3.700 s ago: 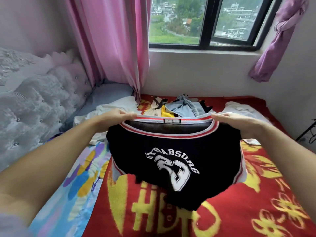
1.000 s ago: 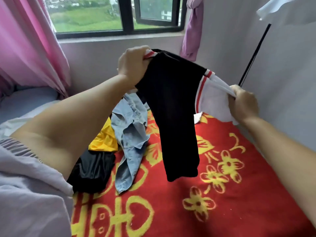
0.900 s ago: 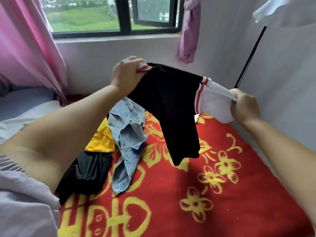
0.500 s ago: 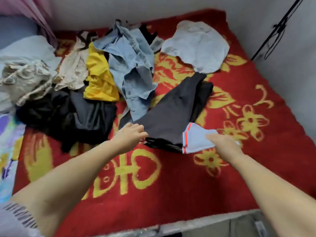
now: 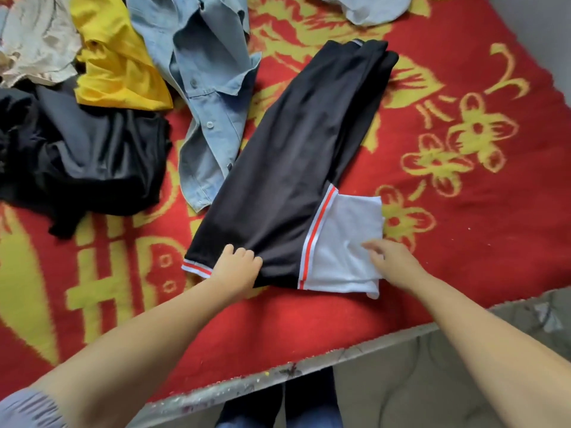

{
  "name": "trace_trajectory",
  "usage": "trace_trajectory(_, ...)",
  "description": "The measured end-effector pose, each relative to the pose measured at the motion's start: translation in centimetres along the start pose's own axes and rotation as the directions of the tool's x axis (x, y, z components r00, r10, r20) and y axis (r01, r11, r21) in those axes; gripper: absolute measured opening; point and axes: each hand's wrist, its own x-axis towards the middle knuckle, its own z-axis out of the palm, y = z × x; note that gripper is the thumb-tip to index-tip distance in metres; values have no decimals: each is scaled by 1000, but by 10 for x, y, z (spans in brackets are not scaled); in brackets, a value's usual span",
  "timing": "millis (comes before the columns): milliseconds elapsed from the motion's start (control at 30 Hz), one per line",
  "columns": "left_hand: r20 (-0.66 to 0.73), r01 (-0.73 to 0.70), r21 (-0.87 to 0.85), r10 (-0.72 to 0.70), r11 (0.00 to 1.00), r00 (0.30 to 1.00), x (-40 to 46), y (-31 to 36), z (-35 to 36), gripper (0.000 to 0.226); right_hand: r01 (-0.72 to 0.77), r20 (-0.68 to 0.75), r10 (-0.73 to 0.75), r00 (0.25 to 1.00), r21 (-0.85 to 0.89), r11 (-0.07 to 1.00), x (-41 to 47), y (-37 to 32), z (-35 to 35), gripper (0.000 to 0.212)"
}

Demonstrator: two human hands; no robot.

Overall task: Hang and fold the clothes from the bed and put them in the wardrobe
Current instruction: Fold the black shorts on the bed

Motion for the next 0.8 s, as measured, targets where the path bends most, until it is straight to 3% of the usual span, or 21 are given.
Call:
trace_trajectory(67,-166,-137,-65,124,988,978,16,23,-16,23,-58,-224,88,970,136,989,23,-1,-23,35)
trace_trajectory(100,-224,-217,-77,195,973,955,23,36,-24,22,-85,-251,128,959,177,981,35,-1,-33,38)
trace_trajectory(200,-361,-386,-12,356,922,862,42,77,-36,26,-213,-112,240,964,210,954,68,-2,-43,50)
trace_trajectory(267,-413,-404,-21,360,914,836,54,101,-37,36,-223,-49,231,972,131,966,83,-2,-37,39)
trace_trajectory(333,-413,-365,-23,323,931,852,68,120,-34,47,-232,-61,237,970,76,970,89,-4,-30,14)
trace_trajectory(400,-381,-293,-3,270,956,884,79,130,-36,59,-225,-121,234,965,83,971,89,-3,-27,3)
trace_trajectory(500,-310,-235,-75,201,969,929,89,138,-41,66,-119,-129,144,981,186,975,81,0,-32,10)
trace_trajectory(600,-340,-173,-93,132,980,931,93,137,-55,50,-56,-80,77,994,243,968,74,-2,-45,18)
trace_trajectory(733,-248,-226,-114,192,968,950,94,147,-57,66,-77,-44,91,995,246,966,72,-5,-49,5)
trace_trajectory(800,-215,-216,-93,193,972,957,93,151,-63,48,-105,-29,116,993,247,963,73,-6,-49,22)
